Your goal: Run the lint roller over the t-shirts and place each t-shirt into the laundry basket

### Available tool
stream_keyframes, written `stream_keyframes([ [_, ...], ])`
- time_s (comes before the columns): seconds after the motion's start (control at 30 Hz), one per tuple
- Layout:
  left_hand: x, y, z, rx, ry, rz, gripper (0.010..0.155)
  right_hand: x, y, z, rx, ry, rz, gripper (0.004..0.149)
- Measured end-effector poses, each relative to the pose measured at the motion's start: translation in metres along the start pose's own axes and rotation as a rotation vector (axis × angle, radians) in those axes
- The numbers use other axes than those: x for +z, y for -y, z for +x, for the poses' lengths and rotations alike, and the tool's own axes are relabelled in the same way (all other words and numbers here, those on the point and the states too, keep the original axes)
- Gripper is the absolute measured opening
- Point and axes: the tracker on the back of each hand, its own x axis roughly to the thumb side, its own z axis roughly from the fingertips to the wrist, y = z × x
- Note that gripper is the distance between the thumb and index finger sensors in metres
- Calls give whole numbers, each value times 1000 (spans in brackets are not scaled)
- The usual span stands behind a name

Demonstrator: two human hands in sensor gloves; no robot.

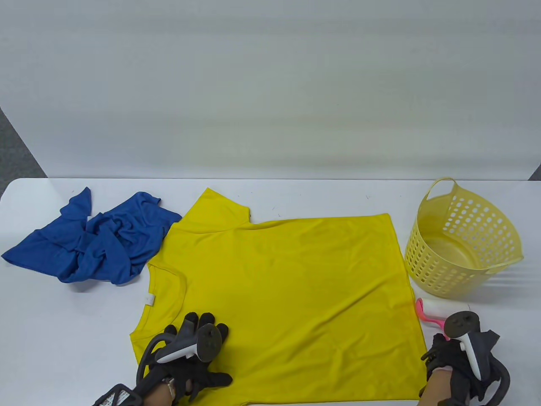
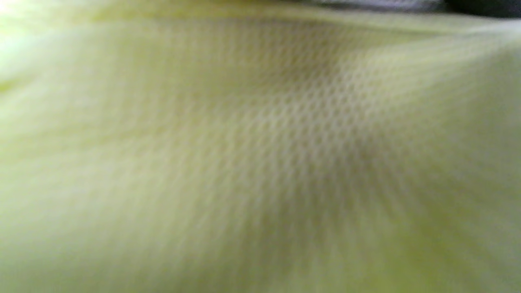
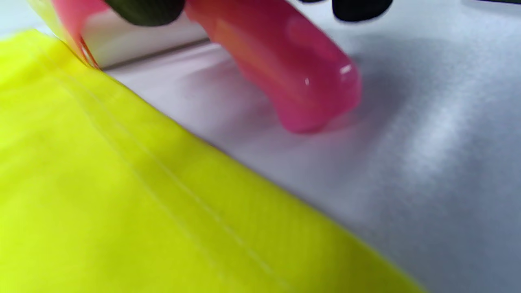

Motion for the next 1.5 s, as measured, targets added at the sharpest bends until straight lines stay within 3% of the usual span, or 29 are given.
stream_keyframes([
  [0.13,3,-4,-2,5,-1,41,101,33,26,32,-93,253,-202,77],
  [0.2,6,-9,-4,38,-4,70,97,59,25,65,-144,516,-282,78],
  [0.27,10,-16,-9,81,-5,117,94,89,9,112,-128,762,-196,84],
  [0.4,18,-25,-19,108,-39,169,87,136,-47,199,101,1006,124,94],
  [0.47,24,-30,-28,130,-45,186,86,151,-70,235,158,1089,94,90],
  [0.53,30,-34,-37,174,-57,217,85,156,-82,263,208,1094,45,90],
  [0.67,40,-40,-57,264,-83,253,84,151,-107,303,395,939,318,103],
  [0.9,49,-49,-77,313,-91,303,83,134,-145,322,497,747,433,109],
  [0.97,49,-51,-79,324,-88,314,83,136,-139,326,501,786,313,108],
  [1.07,48,-51,-78,330,-80,308,83,140,-127,336,601,829,161,90],
  [1.2,47,-49,-73,295,-77,294,82,135,-121,335,473,847,159,46],
  [1.37,46,-48,-72,290,-73,300,82,133,-108,322,351,884,204,43],
  [1.5,44,-48,-73,293,-76,292,82,143,-69,307,28,988,102,43],
])
